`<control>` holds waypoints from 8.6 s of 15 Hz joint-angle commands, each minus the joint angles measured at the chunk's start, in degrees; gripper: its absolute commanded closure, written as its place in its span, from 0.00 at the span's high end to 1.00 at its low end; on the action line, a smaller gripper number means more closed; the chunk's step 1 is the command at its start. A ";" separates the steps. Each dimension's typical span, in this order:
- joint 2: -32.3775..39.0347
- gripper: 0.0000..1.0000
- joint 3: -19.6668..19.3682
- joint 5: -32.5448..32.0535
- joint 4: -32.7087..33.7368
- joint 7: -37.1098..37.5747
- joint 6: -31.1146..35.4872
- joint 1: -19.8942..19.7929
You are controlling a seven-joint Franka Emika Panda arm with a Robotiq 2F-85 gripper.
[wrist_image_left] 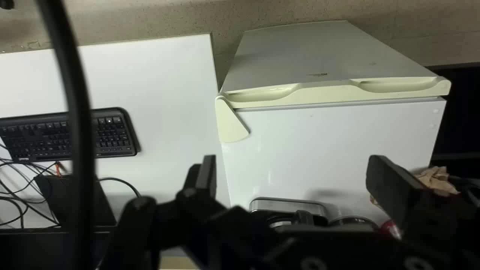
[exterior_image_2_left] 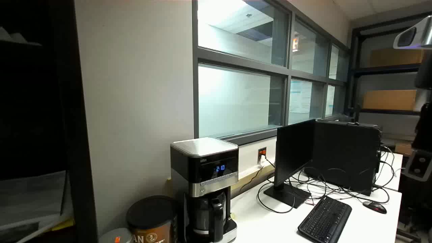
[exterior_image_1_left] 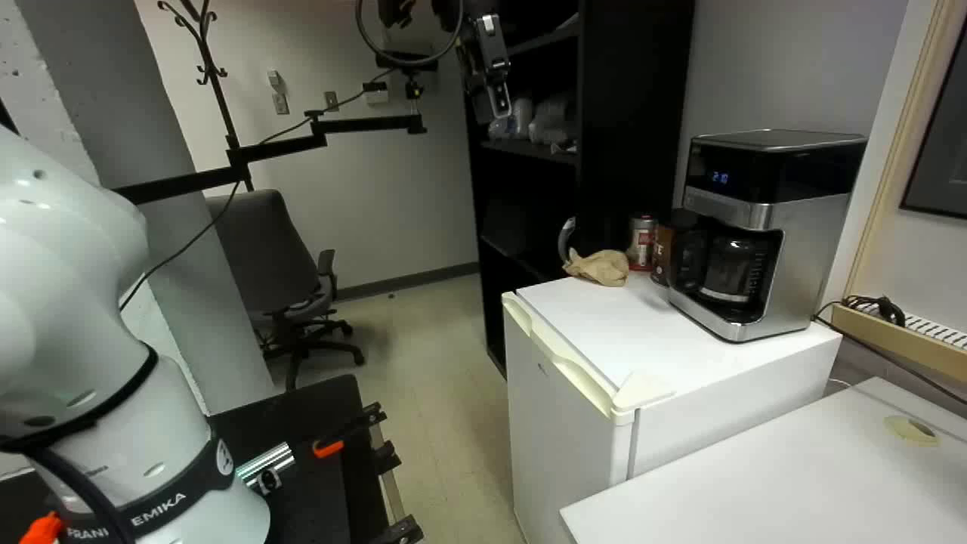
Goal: Turn on the coffee maker
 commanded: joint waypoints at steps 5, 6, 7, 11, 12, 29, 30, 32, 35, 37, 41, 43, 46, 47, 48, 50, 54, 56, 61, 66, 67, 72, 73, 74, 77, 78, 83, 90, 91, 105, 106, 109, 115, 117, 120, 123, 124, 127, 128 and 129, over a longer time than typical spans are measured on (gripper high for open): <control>0.21 1.00 -1.18 -0.60 0.13 0.48 -0.15 1.43; 0.21 1.00 -1.18 -0.60 0.13 0.48 -0.15 1.43; 0.69 1.00 -1.20 -0.89 0.34 0.54 0.52 1.35; 5.36 1.00 -1.20 -3.88 2.37 0.51 2.77 0.66; 7.27 1.00 -1.08 -5.34 3.08 0.36 3.33 0.55; 34.37 0.00 -7.09 -36.03 17.27 -0.40 13.04 6.49; 35.95 0.00 -7.74 -38.46 18.31 -0.28 14.62 7.17; 38.67 0.00 -8.95 -43.01 20.23 -0.69 17.27 8.48; 41.98 0.00 -10.44 -50.01 22.54 -1.25 21.49 10.09; 43.84 0.00 -11.01 -54.49 23.54 -2.37 25.04 10.75; 47.00 0.00 -11.58 -60.95 25.33 -4.23 31.51 11.09; 48.67 0.00 -11.79 -62.84 26.53 -5.11 33.85 11.06; 51.01 0.00 -12.23 -64.61 28.45 -6.92 36.32 11.06; 51.77 0.00 -12.27 -64.76 29.15 -7.68 36.84 11.00; 52.55 0.00 -12.41 -65.04 29.96 -8.33 37.32 11.07; 53.97 0.00 -12.56 -65.22 31.55 -9.61 38.06 11.18; 56.50 0.00 -12.99 -65.47 34.74 -11.67 38.83 11.64; 57.64 0.00 -13.12 -65.37 36.28 -12.61 39.01 11.84; 60.63 0.00 -13.66 -65.13 40.17 -14.16 39.53 12.40; 64.21 0.00 -13.94 -64.33 44.56 -15.53 39.50 12.71; 64.86 0.00 -14.00 -64.21 45.41 -15.75 39.44 12.78; 67.96 0.00 -14.21 -63.71 49.30 -16.63 39.22 13.42; 68.47 0.00 -14.22 -63.63 50.00 -16.74 39.24 13.51; 68.98 0.00 -14.25 -63.54 50.71 -16.87 39.22 13.63; 70.34 0.00 -14.45 -63.46 52.72 -17.40 39.15 14.02; 70.76 0.00 -14.49 -63.35 53.32 -17.59 39.04 14.11; 72.30 0.00 -14.78 -62.50 55.77 -18.50 38.56 14.37; 72.32 0.00 -15.27 -61.27 56.02 -19.78 38.12 14.39; 72.25 0.00 -15.36 -61.17 55.97 -19.85 38.15 14.40; 70.70 0.00 -16.92 -62.37 54.52 -18.91 38.23 15.06; 70.62 0.00 -17.05 -62.51 54.44 -18.84 38.23 15.15; 70.28 0.00 -17.49 -62.93 54.24 -18.61 38.31 15.42; 69.98 0.00 -17.96 -63.09 54.09 -18.47 38.31 15.67; 69.97 0.00 -17.94 -62.98 54.00 -18.51 38.21 15.64; 69.83 0.00 -17.82 -62.70 53.68 -18.59 38.06 15.55; 68.42 0.00 -17.23 -61.74 51.49 -18.67 37.44 15.42; 67.47 0.00 -16.95 -61.45 49.96 -18.67 37.37 15.31; 64.57 0.00 -16.70 -61.63 45.63 -17.99 37.45 15.31; 63.12 0.00 -16.55 -61.75 43.49 -17.81 37.55 15.32; 61.72 0.00 -16.28 -61.60 41.48 -17.80 37.37 15.30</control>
